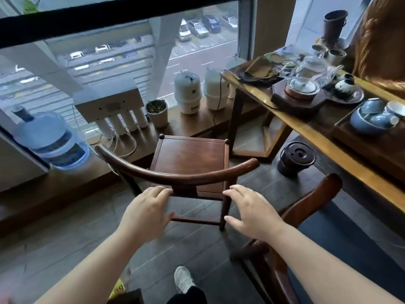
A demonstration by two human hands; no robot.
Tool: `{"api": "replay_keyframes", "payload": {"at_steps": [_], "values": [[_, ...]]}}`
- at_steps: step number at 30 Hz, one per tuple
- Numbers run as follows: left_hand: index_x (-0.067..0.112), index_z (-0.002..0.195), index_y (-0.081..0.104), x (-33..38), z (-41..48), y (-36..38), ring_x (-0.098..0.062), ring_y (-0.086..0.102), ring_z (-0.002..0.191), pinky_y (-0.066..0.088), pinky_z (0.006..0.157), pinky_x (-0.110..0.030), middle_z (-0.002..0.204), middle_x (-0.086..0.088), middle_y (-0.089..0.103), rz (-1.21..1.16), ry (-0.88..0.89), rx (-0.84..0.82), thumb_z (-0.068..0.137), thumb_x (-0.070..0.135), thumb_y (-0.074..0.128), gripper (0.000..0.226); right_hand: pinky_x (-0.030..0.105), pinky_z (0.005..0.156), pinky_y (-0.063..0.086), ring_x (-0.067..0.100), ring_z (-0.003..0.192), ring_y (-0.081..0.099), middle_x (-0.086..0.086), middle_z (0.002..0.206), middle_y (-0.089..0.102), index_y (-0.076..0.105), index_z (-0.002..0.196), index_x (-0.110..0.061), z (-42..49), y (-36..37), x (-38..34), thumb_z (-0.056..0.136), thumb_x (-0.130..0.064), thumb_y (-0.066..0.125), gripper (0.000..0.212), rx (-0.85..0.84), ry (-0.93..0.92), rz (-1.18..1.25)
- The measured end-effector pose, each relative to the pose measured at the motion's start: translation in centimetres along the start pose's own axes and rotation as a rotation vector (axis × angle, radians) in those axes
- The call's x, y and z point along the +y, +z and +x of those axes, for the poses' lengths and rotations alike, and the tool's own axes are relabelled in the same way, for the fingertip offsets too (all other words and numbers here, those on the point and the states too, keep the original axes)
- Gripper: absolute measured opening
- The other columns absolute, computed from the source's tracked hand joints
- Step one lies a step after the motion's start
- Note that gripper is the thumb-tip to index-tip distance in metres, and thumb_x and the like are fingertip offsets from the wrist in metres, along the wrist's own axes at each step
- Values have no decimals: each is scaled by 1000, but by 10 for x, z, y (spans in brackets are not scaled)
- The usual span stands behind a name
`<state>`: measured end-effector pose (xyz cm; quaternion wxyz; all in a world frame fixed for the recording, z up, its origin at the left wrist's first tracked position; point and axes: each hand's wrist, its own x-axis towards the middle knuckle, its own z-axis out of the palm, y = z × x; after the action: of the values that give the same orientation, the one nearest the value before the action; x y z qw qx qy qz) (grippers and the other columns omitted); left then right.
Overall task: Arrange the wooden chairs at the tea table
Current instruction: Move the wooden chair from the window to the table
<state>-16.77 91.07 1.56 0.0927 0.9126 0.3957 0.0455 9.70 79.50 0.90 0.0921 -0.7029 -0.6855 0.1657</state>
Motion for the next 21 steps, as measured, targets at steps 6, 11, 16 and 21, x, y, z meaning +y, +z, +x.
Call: {"api": "replay_keyframes", "payload": {"at_steps": [6, 11, 16, 21], "values": [[3, 117, 64, -58, 44, -8, -38, 61, 105, 49, 93, -46, 112, -18, 66, 81, 25, 10, 57, 30, 90, 71, 43, 106, 34, 28, 125, 47, 10, 136, 53, 50, 136, -18, 68, -1, -11, 75, -38, 76, 70, 12, -58, -79], [10, 131, 55, -90, 70, 6, -33, 53, 117, 43, 100, -46, 125, -14, 61, 165, 32, -121, 64, 43, 81, 79, 40, 106, 33, 24, 128, 44, 5, 141, 49, 41, 142, -23, 117, 2, -1, 76, -48, 71, 77, -129, -73, -155], [21, 142, 37, -104, 86, 18, -28, 41, 128, 28, 108, -46, 136, -3, 50, 322, 68, -352, 76, 49, 66, 77, 39, 91, 44, 24, 112, 52, 0, 121, 56, 50, 124, -26, 147, 16, 13, 74, -48, 68, 57, -354, -112, -221], [26, 125, 46, -106, 110, 21, -23, 51, 115, 34, 101, -43, 120, 4, 58, 414, 32, -490, 81, 45, 60, 50, 36, 71, 47, 29, 94, 62, 1, 100, 66, 53, 93, -27, 171, 15, 18, 76, -39, 61, 23, -517, -107, -290]]}}
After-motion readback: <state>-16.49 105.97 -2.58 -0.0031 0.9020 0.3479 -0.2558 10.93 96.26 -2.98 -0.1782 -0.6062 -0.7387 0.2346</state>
